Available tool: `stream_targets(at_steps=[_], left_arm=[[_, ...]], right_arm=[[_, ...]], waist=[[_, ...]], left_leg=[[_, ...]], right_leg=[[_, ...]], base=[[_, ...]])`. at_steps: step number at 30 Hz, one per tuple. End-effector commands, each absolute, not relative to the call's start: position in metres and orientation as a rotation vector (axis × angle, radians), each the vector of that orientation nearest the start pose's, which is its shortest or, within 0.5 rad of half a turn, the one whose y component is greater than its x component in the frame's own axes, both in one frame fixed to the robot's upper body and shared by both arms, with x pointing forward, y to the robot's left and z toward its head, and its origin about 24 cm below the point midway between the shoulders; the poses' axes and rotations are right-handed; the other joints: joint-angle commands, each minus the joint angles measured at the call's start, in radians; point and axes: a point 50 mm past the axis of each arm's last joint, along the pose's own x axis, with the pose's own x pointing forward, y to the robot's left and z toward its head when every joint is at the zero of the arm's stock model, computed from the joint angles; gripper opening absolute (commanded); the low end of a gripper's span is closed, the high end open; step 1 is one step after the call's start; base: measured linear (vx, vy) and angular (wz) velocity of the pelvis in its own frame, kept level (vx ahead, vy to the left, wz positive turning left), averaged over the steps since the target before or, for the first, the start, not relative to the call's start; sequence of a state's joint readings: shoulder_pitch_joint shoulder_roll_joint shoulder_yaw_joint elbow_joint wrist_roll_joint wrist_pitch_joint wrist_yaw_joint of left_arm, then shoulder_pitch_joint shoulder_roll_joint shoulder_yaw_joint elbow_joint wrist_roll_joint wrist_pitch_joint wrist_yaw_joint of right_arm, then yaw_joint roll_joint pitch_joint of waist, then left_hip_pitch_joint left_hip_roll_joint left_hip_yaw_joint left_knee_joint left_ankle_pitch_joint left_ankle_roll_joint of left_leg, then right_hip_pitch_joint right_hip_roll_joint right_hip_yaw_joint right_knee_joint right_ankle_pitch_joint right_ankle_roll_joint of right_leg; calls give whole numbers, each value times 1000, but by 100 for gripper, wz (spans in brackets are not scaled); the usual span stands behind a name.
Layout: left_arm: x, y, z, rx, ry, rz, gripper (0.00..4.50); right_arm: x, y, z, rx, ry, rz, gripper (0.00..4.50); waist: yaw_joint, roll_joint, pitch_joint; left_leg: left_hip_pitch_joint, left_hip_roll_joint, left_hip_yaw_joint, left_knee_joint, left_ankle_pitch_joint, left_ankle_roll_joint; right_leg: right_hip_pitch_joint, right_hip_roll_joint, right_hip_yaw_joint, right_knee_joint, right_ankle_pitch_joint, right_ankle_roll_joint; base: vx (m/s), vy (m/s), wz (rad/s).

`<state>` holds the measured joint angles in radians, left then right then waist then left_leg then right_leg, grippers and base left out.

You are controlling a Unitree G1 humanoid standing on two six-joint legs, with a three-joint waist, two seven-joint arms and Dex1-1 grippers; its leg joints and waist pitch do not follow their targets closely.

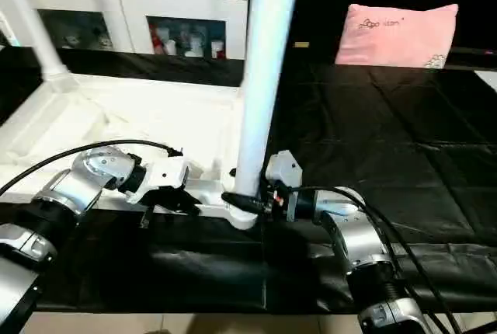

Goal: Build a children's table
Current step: Insert table leg to table base, then rotate leg to tighten

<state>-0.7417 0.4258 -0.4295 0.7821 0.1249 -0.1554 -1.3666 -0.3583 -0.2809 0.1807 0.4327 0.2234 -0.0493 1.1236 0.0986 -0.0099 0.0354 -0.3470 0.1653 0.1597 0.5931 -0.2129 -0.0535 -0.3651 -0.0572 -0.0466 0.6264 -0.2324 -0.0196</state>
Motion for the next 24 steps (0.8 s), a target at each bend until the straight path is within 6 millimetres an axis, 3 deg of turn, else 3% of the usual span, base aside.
stream_targets(at_steps=[1, 6, 7, 10, 13, 15, 16, 17, 18, 19, 20, 21, 24], left_arm=[[331, 128, 69, 779, 454, -1552, 0], [338, 133, 70, 684, 464, -1442, 0], [340, 135, 71, 638, 463, -1401, 0], [344, 139, 73, 565, 456, -1318, 0], [346, 141, 79, 495, 443, -1203, 0], [344, 136, 83, 455, 431, -1141, 0], [344, 134, 85, 443, 428, -1127, 0], [343, 132, 85, 436, 427, -1118, 0], [339, 125, 86, 413, 424, -1108, 0], [335, 118, 86, 398, 424, -1102, 0], [333, 115, 85, 410, 427, -1103, 0], [332, 113, 84, 419, 430, -1103, 0], [326, 106, 81, 428, 445, -1096, 0]], right_arm=[[251, -106, -4, -31, 393, 1430, 195], [263, -107, -5, -24, 366, 1270, 195], [268, -109, -7, -33, 361, 1195, 195], [279, -113, -10, -42, 345, 1033, 195], [299, -116, -11, -6, 347, 785, 195], [312, -112, -10, -4, 371, 653, 195], [315, -110, -10, -3, 381, 620, 195], [317, -109, -11, -2, 389, 598, 195], [323, -105, -10, 3, 400, 543, 195], [327, -101, -9, 6, 414, 500, 195], [329, -99, -10, 5, 428, 485, 195], [329, -97, -10, -1, 435, 479, 195], [330, -92, -14, -30, 470, 468, 195]], waist=[[0, 15, -42], [0, 14, -39], [-4, 7, -33], [-10, 9, -27], [-25, 13, -27], [-39, 6, -28], [-49, 6, -32], [-48, 8, -38], [-52, -2, -39], [-55, 3, -46], [-58, -4, -47], [-57, -11, -47], [-53, -13, -48]], left_leg=[[6, 76, -19, -82, -181, 25], [6, 77, -20, -86, -207, 18], [6, 75, -19, -90, -240, 7], [14, 74, -19, -93, -298, -17], [6, 81, -34, -108, -350, -50], [1, 79, -34, -111, -339, -59], [0, 76, -31, -107, -307, -59], [4, 78, -27, -103, -279, -56], [0, 73, -21, -97, -242, -40], [-7, 73, -17, -91, -160, -23], [-12, 69, -13, -84, -92, 2], [-10, 66, -7, -80, -63, 29], [-7, 68, -4, -78, -34, 60]], right_leg=[[36, -104, 54, -74, -31, -275], [33, -106, 56, -81, -99, -262], [29, -107, 57, -88, -175, -250], [21, -113, 61, -104, -341, -215], [19, -117, 57, -103, -454, -165], [17, -109, 54, -100, -410, -175], [18, -106, 55, -95, -331, -197], [18, -107, 57, -91, -273, -210], [20, -104, 58, -90, -211, -221], [29, -104, 57, -75, -87, -246], [30, -100, 53, -69, 4, -264], [29, -97, 51, -71, 52, -270], [32, -99, 50, -66, 92, -280]], base=[[0, 0, 0], [0, 0, 0], [0, 0, 0], [0, 0, 0], [0, 0, 0], [0, 0, 0], [0, 0, 0], [0, 0, 0], [0, 0, 0], [0, 0, 0], [0, 0, 0], [0, 0, 0], [0, 0, 0]])
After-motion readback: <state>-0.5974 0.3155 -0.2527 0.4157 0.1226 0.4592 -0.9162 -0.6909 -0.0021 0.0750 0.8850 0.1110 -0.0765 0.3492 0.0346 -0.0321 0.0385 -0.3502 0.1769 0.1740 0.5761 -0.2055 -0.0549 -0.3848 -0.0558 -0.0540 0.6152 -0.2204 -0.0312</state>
